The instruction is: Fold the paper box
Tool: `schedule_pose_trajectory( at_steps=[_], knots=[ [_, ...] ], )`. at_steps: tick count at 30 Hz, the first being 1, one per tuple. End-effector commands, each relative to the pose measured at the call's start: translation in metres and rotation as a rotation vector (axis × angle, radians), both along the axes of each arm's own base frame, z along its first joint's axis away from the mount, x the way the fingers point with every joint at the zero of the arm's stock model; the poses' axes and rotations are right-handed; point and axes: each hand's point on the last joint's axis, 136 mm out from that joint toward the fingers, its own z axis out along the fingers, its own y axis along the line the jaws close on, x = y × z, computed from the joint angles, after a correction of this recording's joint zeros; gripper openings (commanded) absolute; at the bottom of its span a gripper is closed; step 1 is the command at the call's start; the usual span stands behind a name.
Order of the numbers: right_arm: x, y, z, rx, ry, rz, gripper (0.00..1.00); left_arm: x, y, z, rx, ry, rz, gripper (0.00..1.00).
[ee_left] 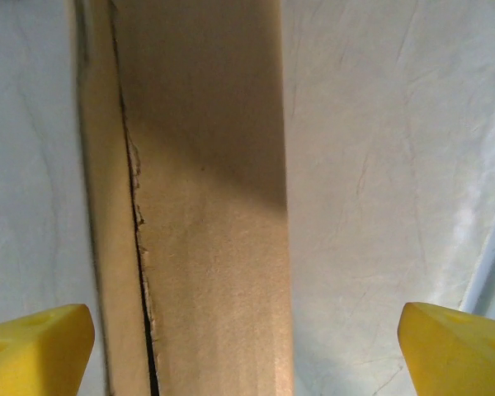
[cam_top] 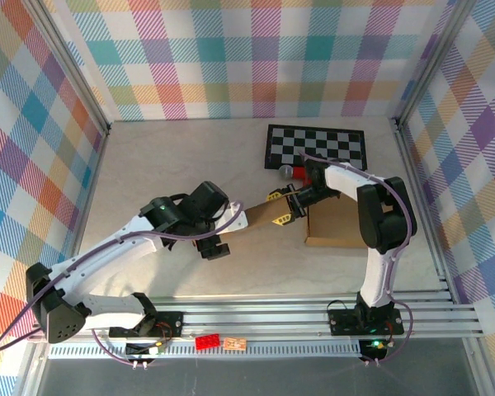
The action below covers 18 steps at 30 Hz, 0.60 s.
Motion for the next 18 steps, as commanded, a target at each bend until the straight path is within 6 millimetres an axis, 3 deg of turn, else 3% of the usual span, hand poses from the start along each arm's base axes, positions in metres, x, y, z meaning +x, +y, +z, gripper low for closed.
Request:
schedule_pose_trajectory(
  at_steps=[1,18],
  knots=[
    [-0.001,-0.007,-0.021,-0.104,0.044,0.000,0.49,0.020,0.003,0.002,0.020,-0.086,0.030,0.93],
    [0.006,-0.006,-0.036,-0.147,0.071,-0.024,0.58,0.036,0.005,-0.024,-0.037,0.014,0.034,0.74]
  ],
)
